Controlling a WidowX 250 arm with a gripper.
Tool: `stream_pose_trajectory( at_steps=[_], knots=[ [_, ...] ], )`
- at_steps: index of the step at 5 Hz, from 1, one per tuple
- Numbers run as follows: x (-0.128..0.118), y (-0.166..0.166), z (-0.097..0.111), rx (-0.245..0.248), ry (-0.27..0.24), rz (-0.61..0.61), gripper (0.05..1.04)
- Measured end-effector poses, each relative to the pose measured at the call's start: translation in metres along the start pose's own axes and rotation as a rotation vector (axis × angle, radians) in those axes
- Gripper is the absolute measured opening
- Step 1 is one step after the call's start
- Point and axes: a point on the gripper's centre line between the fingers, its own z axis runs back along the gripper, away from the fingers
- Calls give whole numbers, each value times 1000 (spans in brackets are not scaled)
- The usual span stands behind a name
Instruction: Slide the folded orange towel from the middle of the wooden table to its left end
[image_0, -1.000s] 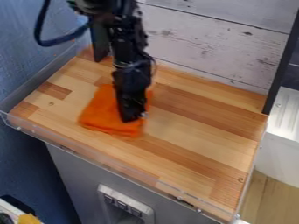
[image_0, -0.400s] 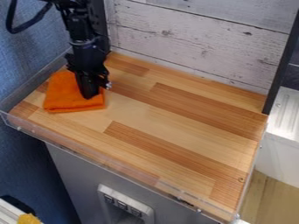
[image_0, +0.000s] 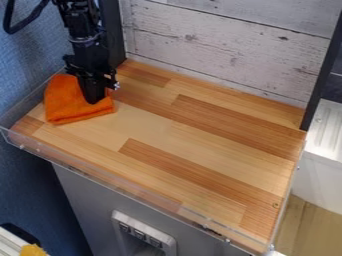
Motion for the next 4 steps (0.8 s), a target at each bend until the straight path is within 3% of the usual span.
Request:
stream_pose_trajectory(
  at_steps=[1,2,3,4],
  knots=[
    [2,6,7,-16,-5,37,229],
    [-5,-3,9,-40,22,68,487],
    [-1,-33,28,-31,0,76,790],
    [2,-77,40,-19,-4,72,997]
  ],
)
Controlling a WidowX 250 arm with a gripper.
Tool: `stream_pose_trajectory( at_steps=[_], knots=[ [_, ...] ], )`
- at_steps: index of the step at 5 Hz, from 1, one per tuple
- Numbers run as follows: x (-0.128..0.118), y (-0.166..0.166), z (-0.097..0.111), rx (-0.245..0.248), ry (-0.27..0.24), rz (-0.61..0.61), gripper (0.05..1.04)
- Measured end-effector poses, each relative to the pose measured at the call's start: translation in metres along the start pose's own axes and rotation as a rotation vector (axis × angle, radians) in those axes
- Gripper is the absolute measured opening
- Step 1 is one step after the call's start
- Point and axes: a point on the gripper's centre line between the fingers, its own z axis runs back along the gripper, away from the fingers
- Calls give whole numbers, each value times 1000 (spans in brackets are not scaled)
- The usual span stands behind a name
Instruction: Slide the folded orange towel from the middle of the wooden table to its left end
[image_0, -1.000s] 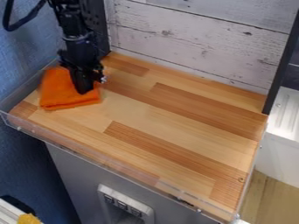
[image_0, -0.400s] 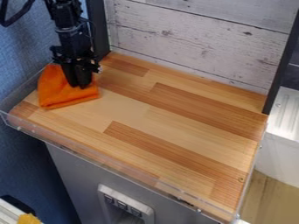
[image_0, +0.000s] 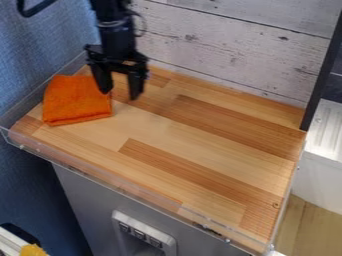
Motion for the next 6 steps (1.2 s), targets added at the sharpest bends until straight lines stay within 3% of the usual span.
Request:
stream_pose_trajectory(
  at_steps=[3,6],
  knots=[
    [-17,-103,24,25,-20,-26,999],
    [-29,-157,28,4,11,-49,999]
  ],
)
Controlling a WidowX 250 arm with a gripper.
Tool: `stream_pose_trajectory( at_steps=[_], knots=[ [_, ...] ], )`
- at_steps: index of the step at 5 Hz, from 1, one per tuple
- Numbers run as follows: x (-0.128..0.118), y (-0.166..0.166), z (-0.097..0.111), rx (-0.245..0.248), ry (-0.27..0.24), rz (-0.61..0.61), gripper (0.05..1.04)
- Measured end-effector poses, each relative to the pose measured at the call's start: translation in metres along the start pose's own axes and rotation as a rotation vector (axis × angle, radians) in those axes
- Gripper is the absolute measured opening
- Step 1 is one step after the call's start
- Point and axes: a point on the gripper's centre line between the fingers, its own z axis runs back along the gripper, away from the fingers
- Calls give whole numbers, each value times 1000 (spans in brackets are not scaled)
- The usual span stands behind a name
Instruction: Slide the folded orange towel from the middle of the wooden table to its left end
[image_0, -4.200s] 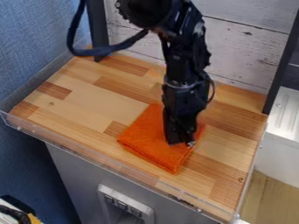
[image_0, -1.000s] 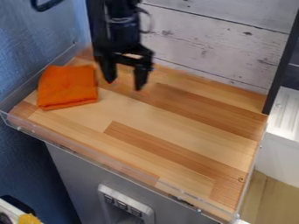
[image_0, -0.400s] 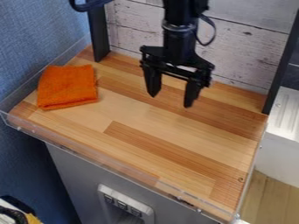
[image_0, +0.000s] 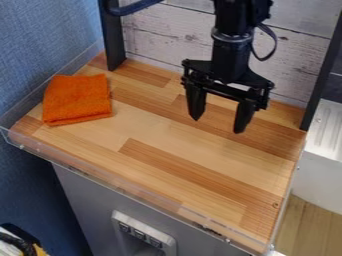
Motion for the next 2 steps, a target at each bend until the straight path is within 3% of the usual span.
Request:
stream_pose_trajectory(
  at_steps=[2],
  knots=[
    [3,-11,6,-11,-10,1,996]
  ],
)
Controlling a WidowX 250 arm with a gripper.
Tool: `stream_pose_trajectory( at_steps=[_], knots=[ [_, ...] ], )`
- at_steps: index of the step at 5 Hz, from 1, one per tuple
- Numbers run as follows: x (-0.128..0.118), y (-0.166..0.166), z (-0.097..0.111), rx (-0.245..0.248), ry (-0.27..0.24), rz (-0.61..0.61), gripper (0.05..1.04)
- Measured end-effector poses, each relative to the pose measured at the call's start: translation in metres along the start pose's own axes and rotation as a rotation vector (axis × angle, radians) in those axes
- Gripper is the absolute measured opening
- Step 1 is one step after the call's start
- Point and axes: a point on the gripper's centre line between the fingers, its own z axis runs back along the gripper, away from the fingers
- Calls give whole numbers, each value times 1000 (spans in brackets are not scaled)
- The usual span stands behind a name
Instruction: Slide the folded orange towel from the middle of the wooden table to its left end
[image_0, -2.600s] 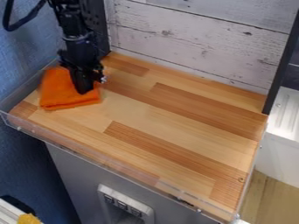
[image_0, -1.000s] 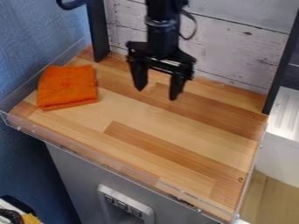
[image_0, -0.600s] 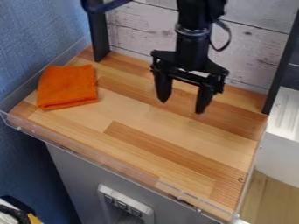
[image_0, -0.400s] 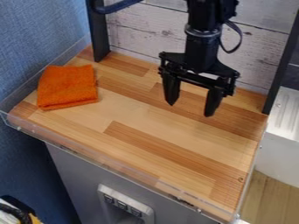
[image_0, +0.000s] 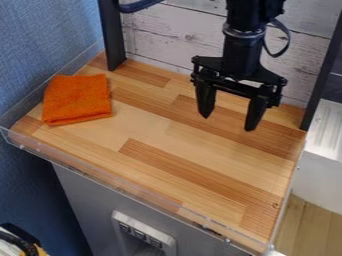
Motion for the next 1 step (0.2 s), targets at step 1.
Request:
stream_pose_trajectory(
  at_steps=[1],
  knots=[
    [-1,-3,-1,2,1,-2,996]
  ],
)
